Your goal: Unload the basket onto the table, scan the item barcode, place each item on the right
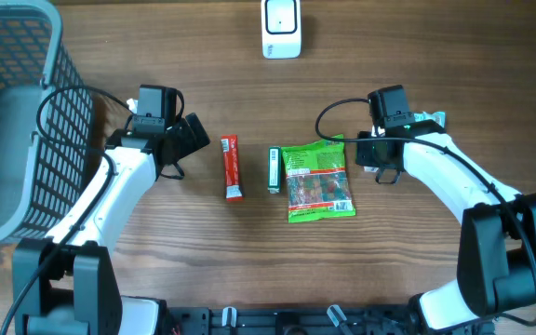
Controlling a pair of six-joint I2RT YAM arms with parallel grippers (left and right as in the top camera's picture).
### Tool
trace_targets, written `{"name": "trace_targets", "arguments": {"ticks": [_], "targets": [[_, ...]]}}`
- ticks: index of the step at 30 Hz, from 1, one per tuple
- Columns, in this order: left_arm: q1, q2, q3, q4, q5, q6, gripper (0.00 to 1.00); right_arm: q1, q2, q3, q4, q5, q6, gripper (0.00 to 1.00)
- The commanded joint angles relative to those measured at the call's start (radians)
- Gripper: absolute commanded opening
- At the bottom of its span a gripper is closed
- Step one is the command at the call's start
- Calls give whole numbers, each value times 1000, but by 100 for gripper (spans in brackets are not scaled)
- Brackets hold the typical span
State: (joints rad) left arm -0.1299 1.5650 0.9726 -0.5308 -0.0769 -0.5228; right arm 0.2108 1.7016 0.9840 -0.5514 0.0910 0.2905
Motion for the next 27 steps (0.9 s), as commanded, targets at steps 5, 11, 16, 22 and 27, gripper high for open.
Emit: {"name": "trace_targets", "arguments": {"ticks": [5, 11, 16, 22, 27], "targets": [[3, -9, 2, 3, 9, -13, 100, 1, 11, 3, 19, 14, -3, 45], [3, -9, 2, 3, 9, -13, 100, 2, 8, 35, 17, 13, -4, 65], [3, -9, 2, 3, 9, -13, 100, 2, -31, 156, -99, 13, -55, 72], [3, -9, 2, 3, 9, -13, 100, 1, -114, 270, -220, 13, -54, 100], [3, -9, 2, 3, 9, -13, 100, 1, -209, 277, -242, -135, -51, 100]]}}
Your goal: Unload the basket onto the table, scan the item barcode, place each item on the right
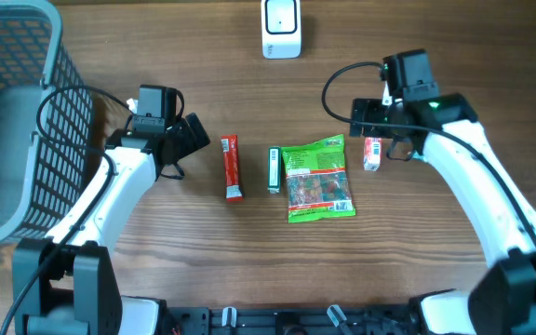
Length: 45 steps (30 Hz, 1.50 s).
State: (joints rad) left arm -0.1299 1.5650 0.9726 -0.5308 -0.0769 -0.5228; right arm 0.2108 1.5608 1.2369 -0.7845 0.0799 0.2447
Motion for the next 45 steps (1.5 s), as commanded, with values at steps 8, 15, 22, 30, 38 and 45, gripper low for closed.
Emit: {"name": "trace_targets", "arguments": {"ticks": [8, 15, 22, 30, 38, 45], "targets": [[3, -9, 2, 3, 9, -13, 100, 128, -89, 13, -3, -366, 121, 100], [3, -9, 2, 3, 9, -13, 100, 346, -13, 13, 147, -358, 342, 99], [3, -9, 2, 2, 9, -13, 100, 523, 135, 13, 245, -234, 355, 47], [3, -9, 2, 3, 9, -13, 100, 484, 21, 14, 194, -192, 148, 56], [3, -9, 2, 2, 9, -13, 100, 237, -42, 14, 26, -253, 42, 56], [3, -9, 2, 2, 9, -13, 100, 110, -26, 14, -116, -233, 15, 47]]}}
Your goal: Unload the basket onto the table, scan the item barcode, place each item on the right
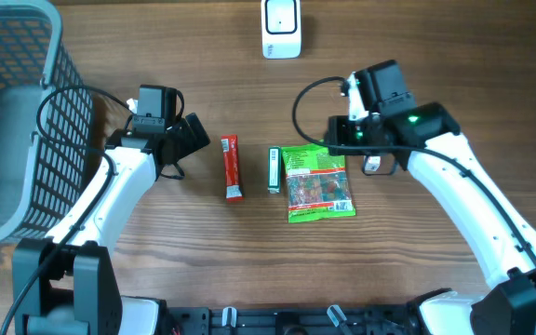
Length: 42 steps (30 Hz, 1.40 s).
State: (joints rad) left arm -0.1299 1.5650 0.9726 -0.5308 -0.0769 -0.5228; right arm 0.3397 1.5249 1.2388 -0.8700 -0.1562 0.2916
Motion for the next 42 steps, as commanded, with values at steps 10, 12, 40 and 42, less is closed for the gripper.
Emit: {"name": "trace_targets", "arguments": {"ticks": [10, 12, 40, 42], "targets": [[3, -9, 2, 2, 9, -13, 100, -18, 86, -49, -24, 21, -20, 4], [3, -9, 2, 2, 9, -13, 100, -18, 97, -72, -5, 21, -4, 4], [3, -9, 2, 2, 9, -13, 100, 57, 121, -219, 211, -55, 230, 4], [3, -9, 2, 2, 9, -13, 100, 77, 121, -219, 211, -55, 350, 4]]}}
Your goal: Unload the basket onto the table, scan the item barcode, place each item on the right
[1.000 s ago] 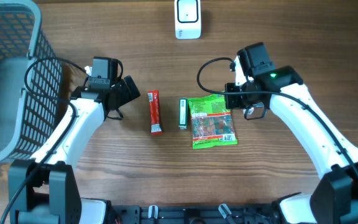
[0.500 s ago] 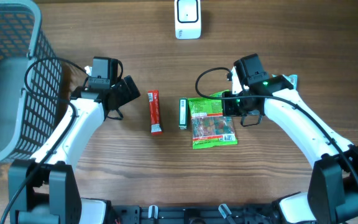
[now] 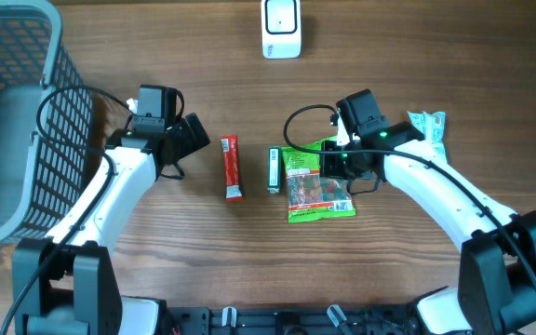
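A green snack packet lies flat at mid-table. My right gripper hangs over its upper right corner; the wrist hides the fingers, so their state does not show. The white scanner stands at the far edge, well behind the packet. Left of the packet lie a slim green box and a red bar. My left gripper rests left of the red bar, holding nothing that I can see.
A grey wire basket fills the far left corner. A teal packet lies to the right, behind my right arm. Black cables loop off both wrists.
My right gripper has shifted left and a little nearer, from the packet's upper right corner to over the packet. The teal packet now shows whole. The small red-and-white item is hidden.
First my right gripper sat low just right of the green packet. Then it was further back and right, with a small red-and-white item lying bare beside the packet. Later it stood at the packet's upper right corner, and now over the packet. The left arm never moved.
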Controlling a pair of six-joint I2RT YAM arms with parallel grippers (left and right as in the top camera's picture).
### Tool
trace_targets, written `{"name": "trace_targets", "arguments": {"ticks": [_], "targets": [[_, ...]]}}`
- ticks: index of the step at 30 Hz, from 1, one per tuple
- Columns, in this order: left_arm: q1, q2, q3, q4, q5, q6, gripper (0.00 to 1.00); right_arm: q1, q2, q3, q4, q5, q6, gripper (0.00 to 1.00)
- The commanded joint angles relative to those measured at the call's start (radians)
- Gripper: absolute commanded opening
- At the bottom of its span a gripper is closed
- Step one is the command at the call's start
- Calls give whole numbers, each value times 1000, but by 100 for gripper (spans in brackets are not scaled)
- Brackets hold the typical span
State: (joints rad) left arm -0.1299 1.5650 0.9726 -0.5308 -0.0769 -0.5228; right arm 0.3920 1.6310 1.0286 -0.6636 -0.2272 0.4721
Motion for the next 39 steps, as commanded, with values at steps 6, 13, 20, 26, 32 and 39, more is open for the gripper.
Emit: {"name": "trace_targets", "arguments": {"ticks": [6, 13, 20, 26, 32, 39], "targets": [[3, -9, 2, 2, 9, -13, 100, 118, 15, -9, 64, 18, 322, 4], [3, -9, 2, 3, 10, -13, 100, 226, 15, -9, 180, 116, 368, 4], [3, -9, 2, 3, 10, -13, 100, 234, 15, 106, 90, 204, 242, 4], [3, -9, 2, 3, 10, -13, 100, 224, 39, 138, 49, 178, 256, 5], [3, -9, 2, 3, 9, -13, 100, 238, 166, 138, 95, 175, 290, 5], [3, -9, 2, 3, 10, -13, 100, 246, 246, 138, 161, 175, 290, 5]]}}
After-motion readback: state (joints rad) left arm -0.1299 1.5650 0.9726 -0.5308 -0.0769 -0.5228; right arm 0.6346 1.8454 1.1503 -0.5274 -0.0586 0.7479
